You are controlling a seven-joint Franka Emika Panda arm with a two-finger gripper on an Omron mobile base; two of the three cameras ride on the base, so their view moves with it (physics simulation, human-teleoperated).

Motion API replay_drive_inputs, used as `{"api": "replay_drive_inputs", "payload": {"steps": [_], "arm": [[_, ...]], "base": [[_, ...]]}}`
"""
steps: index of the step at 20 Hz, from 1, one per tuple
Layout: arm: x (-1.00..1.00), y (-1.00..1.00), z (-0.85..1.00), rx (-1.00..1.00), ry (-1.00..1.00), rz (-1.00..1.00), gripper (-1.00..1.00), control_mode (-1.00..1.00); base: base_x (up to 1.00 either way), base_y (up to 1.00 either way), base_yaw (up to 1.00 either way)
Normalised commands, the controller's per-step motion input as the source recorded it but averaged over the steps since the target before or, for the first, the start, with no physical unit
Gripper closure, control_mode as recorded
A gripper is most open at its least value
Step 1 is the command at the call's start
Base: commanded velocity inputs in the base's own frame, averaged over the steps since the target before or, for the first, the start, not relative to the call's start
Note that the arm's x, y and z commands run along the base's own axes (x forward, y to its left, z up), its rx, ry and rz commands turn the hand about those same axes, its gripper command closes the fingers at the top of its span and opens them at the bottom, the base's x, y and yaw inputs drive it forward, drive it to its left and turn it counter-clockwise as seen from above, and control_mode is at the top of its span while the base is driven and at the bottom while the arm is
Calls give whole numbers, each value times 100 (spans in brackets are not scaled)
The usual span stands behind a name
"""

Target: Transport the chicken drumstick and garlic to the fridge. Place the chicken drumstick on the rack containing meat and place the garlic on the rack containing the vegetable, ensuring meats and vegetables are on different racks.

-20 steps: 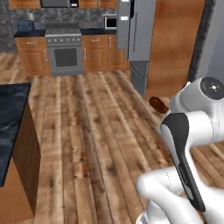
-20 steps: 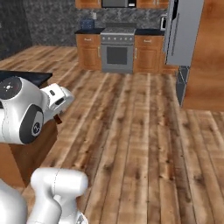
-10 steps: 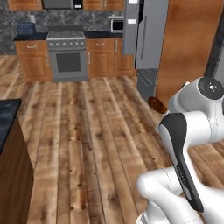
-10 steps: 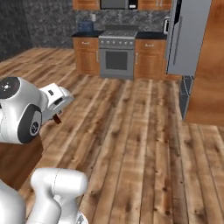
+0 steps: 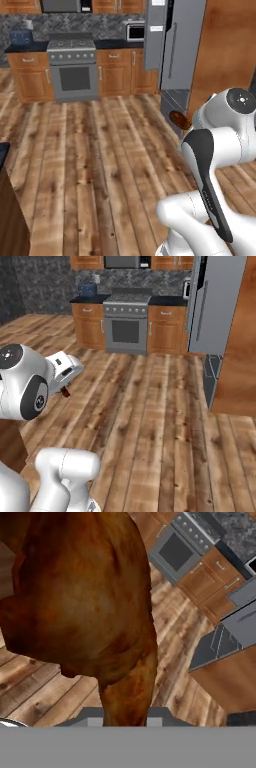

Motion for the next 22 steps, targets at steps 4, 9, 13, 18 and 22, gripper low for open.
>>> {"api": "replay_drive_inputs", "payload": {"steps": [4, 9, 13, 18, 22], "arm": [[0, 0, 0, 0, 0, 0, 100, 100], [0, 0, 0, 0, 0, 0, 100, 100], [0, 0, 0, 0, 0, 0, 100, 100], [0, 0, 0, 0, 0, 0, 100, 100], [0, 0, 0, 0, 0, 0, 100, 100]], "base": [[100, 13, 4], [100, 10, 20], [100, 1, 30], [100, 1, 20], [100, 0, 6]]}}
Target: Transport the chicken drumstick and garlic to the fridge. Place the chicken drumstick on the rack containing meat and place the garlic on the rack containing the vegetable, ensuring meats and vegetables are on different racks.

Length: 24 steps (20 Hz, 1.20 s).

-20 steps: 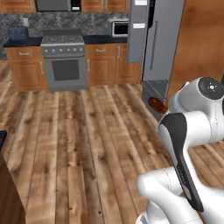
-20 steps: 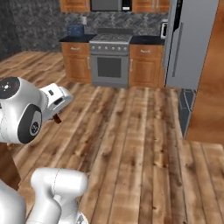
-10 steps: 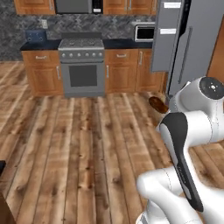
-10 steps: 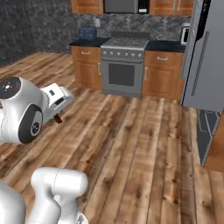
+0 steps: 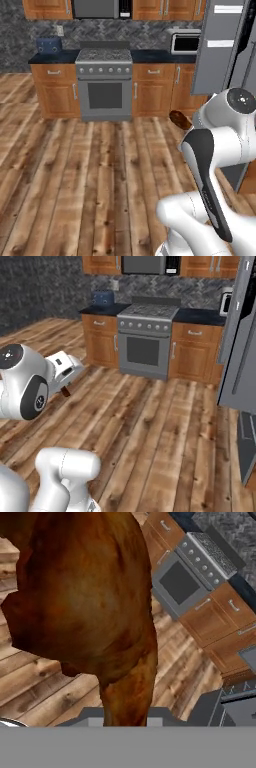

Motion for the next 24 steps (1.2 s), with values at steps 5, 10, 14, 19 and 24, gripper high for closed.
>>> {"api": "replay_drive_inputs", "payload": {"steps": [5, 10, 14, 19, 24], "arm": [[0, 0, 0, 0, 0, 0, 100, 100], [0, 0, 0, 0, 0, 0, 100, 100], [0, 0, 0, 0, 0, 0, 100, 100], [0, 0, 0, 0, 0, 0, 100, 100], [0, 0, 0, 0, 0, 0, 100, 100]], "base": [[100, -3, 0], [100, -6, 0], [100, -8, 0], [100, 83, -45], [64, 58, -80]]}}
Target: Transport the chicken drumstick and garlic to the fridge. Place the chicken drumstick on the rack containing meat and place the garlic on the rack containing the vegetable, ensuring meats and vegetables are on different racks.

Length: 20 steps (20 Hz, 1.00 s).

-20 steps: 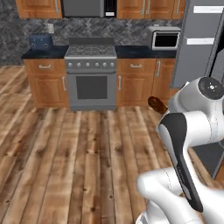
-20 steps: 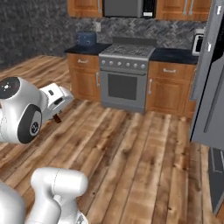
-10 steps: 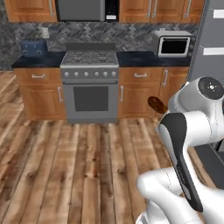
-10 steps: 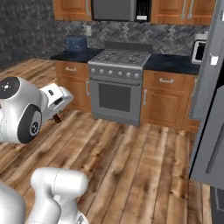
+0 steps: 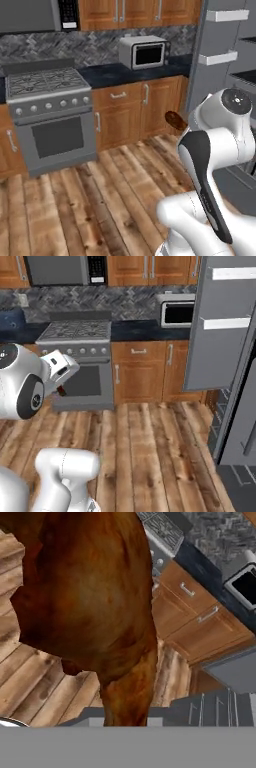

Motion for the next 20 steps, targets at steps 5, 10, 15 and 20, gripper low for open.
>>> {"api": "replay_drive_inputs", "payload": {"steps": [5, 10, 15, 20], "arm": [[0, 0, 0, 0, 0, 0, 100, 100], [0, 0, 0, 0, 0, 0, 100, 100], [0, 0, 0, 0, 0, 0, 100, 100], [0, 0, 0, 0, 0, 0, 100, 100]], "base": [[55, 58, -79], [65, 86, -61], [63, 88, -60], [29, 53, -80]]}}
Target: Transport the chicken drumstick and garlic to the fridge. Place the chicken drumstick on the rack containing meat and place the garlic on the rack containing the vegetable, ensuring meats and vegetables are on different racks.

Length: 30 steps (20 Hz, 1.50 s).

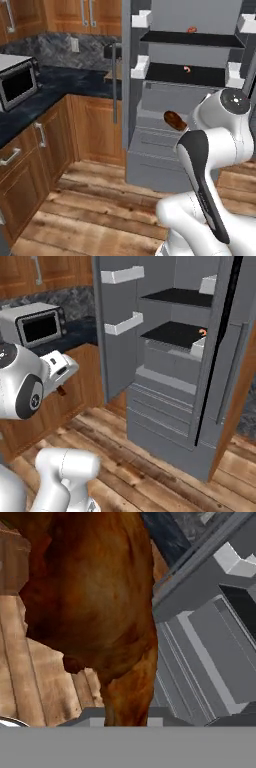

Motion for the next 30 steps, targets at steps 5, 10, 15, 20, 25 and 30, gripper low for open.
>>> {"api": "replay_drive_inputs", "payload": {"steps": [5, 10, 15, 20, 25, 30], "arm": [[0, 0, 0, 0, 0, 0, 100, 100], [0, 0, 0, 0, 0, 0, 100, 100], [0, 0, 0, 0, 0, 0, 100, 100], [0, 0, 0, 0, 0, 0, 100, 100], [0, 0, 0, 0, 0, 0, 100, 100], [0, 0, 0, 0, 0, 0, 100, 100]], "base": [[0, 24, -92], [50, 77, -74], [78, 98, -46], [17, 5, -14], [37, -26, 14], [38, -15, 42]]}}
